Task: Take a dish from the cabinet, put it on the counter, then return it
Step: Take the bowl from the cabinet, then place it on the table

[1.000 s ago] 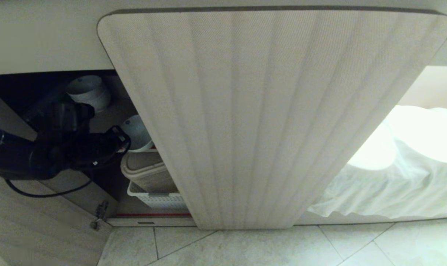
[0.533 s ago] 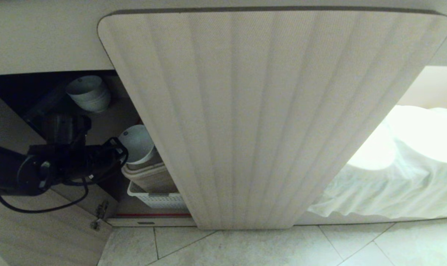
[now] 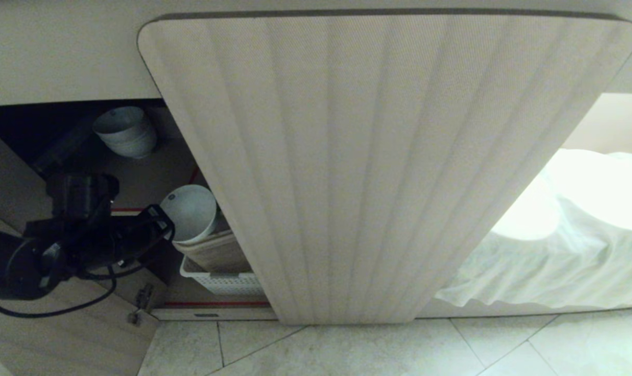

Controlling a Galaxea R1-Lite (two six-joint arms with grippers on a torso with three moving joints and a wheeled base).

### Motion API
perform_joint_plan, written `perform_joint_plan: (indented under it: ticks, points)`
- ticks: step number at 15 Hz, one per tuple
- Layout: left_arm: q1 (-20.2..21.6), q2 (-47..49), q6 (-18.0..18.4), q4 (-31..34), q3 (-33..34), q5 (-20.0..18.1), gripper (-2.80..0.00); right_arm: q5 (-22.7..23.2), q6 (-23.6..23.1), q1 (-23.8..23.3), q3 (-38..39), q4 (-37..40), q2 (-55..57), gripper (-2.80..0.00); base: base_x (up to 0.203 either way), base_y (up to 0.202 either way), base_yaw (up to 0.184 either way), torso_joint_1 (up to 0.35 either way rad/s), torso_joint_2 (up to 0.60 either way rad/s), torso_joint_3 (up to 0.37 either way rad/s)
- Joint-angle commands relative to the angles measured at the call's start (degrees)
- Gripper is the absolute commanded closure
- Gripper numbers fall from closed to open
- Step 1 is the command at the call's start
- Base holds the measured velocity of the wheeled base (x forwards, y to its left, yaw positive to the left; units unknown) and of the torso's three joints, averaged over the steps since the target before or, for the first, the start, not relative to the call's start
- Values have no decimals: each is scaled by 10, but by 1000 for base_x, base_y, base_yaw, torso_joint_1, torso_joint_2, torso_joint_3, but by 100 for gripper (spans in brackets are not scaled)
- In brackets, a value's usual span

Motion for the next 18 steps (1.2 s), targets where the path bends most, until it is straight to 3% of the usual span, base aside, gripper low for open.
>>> perform_joint_plan:
  ticks: [1, 7, 16, 18]
  points:
    - [0, -14, -2, -17, 25, 0, 0, 0, 0, 1, 0, 0, 0, 0, 0, 0, 0, 0, 0, 0]
    - [-5, -61, -2, -20, 80, -1, 0, 0, 0, 0, 0, 0, 0, 0, 0, 0, 0, 0, 0, 0]
    - [-11, -193, 4, -13, 219, -24, 0, 0, 0, 1, 0, 0, 0, 0, 0, 0, 0, 0, 0, 0]
    - [-11, -227, 28, 4, 250, -24, 0, 0, 0, 0, 0, 0, 0, 0, 0, 0, 0, 0, 0, 0]
